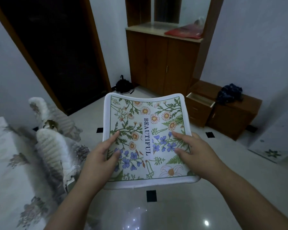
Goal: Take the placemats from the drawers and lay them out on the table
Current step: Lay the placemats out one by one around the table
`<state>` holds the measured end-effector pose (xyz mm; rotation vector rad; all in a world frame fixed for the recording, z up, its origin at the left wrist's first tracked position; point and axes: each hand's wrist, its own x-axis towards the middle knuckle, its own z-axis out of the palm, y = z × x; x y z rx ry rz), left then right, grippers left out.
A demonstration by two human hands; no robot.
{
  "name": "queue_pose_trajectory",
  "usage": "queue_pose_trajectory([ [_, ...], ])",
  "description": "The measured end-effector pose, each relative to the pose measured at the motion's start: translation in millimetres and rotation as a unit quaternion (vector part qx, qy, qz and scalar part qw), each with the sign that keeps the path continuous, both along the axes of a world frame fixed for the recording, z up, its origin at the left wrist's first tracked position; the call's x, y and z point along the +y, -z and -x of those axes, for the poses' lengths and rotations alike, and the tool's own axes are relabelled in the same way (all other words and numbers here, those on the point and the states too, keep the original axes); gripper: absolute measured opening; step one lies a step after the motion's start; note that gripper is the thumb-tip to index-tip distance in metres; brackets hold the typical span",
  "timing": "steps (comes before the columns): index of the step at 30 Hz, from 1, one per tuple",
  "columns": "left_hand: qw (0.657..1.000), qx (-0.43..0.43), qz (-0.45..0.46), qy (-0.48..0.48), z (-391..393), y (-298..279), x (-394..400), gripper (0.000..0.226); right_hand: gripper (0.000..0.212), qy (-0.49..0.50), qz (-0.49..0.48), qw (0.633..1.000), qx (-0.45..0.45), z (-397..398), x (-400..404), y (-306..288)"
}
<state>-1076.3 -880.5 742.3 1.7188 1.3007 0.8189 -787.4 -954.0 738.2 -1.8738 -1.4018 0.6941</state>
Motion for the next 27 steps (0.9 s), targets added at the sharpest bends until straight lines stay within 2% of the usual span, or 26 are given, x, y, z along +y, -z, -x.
queue_pose_trajectory([
  [12,0.994,0.005,0.005,-0.108,5.7,8.6,72.5,0.056,0.049,-0.100,0.028,0.995,-0.015,-0.1,131.8,-2.5],
  [21,0.988,-0.054,0.031,-0.140,53.1,21.2,188.9,0.056,0.050,-0.120,0.026,0.990,-0.062,50.8,258.3,-9.1],
  [27,0.986,-0.028,0.014,-0.161,107.6,21.4,252.8,0.056,0.049,-0.153,0.014,0.985,-0.081,105.7,340.4,-9.8],
])
